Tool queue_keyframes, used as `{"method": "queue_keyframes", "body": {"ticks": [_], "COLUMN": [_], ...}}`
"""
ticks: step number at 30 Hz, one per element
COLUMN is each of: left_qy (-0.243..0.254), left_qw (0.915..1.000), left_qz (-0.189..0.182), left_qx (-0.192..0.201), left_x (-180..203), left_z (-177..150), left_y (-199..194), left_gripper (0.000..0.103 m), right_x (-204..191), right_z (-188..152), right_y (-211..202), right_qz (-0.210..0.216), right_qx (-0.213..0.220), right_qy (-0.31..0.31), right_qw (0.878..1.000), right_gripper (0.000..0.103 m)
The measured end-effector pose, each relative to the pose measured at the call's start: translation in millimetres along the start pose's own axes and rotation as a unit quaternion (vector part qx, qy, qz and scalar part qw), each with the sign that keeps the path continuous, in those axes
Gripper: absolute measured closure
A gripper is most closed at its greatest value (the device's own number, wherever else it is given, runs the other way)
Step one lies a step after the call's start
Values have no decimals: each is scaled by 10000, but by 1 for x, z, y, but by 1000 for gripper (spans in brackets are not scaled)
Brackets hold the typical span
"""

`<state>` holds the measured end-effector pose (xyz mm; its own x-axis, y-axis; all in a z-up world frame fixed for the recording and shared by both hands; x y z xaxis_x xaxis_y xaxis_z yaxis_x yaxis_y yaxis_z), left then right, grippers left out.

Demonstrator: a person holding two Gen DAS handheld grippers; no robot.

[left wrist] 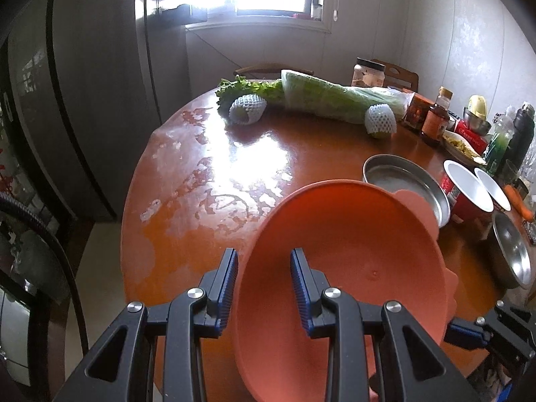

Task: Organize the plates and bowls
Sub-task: 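Lift the orange plate with the left tool and lower it onto the yellow plate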

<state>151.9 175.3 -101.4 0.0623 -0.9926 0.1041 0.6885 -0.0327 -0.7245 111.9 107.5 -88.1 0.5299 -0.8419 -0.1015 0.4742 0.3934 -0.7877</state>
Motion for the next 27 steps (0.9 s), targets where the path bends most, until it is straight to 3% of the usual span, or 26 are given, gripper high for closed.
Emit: {"method": "queue_keyframes", "body": {"ticks": [27], "left_qy": [-149], "left_qw": [9998], "left_qz": [-36], "left_qx": [-91], "left_x": [-6], "left_z": [-4], "left_y": [11], "left_gripper": [71], "right_x": [-9], "right_z": [-8], "right_y": [-18], "right_qz": [257], "right_qx": [1], "right_qy": [84], "right_qw": [9996], "right_gripper": [47]}}
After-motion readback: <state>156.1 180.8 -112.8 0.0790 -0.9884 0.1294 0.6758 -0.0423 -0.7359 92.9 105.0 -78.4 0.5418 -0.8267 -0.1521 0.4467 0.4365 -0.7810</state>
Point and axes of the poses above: each gripper's, at about its wrist camera, not at the fingertips, and y roughly the way its jaws point, x to its right, z to its top, the point moved 10 cm from there along y, roughly the way its jaws point, and after that the axes turned 6 degrees about -z, right-handed, at the moved point
